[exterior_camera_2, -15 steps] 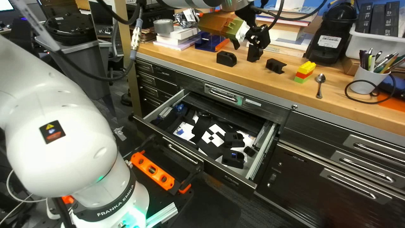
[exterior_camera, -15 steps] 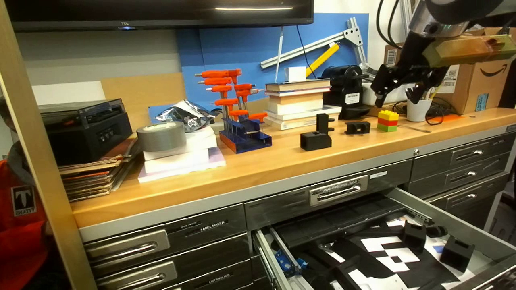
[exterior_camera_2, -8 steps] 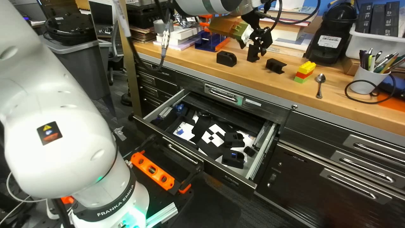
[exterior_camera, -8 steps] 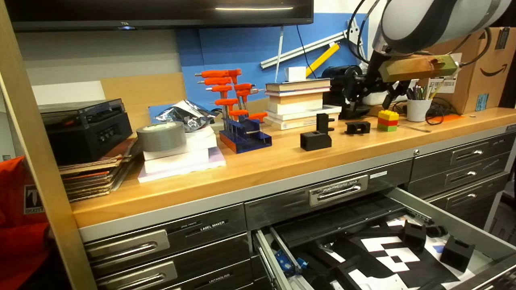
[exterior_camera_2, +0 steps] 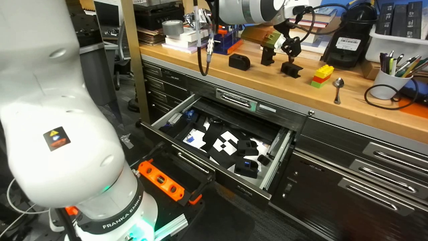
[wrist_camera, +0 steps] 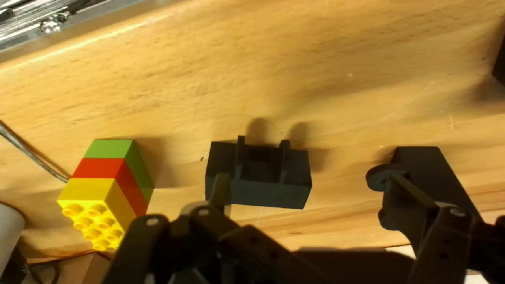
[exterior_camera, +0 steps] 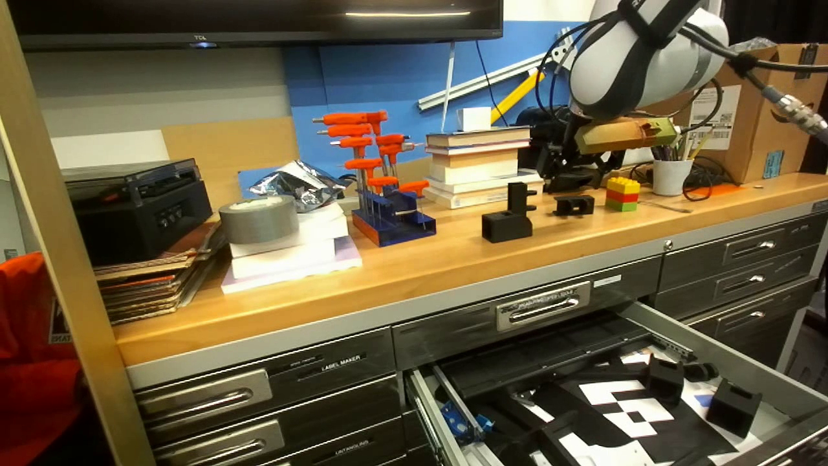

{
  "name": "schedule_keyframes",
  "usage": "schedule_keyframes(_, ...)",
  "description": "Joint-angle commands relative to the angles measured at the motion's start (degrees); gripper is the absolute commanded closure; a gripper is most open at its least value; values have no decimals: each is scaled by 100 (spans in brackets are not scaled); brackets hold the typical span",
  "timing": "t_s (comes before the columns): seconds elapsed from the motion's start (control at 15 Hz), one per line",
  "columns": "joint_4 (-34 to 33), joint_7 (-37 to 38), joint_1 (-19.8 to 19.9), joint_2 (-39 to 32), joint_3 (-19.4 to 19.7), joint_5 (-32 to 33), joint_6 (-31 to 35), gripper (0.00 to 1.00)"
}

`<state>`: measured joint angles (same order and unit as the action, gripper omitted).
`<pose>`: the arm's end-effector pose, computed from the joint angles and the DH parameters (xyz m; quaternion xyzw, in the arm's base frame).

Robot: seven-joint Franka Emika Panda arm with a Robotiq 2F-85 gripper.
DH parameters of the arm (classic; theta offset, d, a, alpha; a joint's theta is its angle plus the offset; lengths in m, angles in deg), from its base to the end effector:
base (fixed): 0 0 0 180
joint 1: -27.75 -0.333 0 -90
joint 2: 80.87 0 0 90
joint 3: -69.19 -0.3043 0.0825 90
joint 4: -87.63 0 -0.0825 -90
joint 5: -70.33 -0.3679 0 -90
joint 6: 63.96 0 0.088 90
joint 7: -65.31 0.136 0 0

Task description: Put the black objects on the tabletop into the open drawer and then close the drawer

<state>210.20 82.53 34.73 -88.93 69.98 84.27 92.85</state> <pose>0.5912 -0.0739 0.3619 0.9651 -0.1134 0.2300 0.0540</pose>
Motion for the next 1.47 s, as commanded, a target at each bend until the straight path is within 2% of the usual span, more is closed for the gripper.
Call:
schedule_keyframes(0.0, -555, 36, -246, -406, 338, -63, -136, 0)
schedule_keyframes(0.4, -782, -28, -356, -637, 586, -166, -181, 0)
schedule_keyframes(1.4, -1253, -113, -394, -1000, 634, -350, -647, 0)
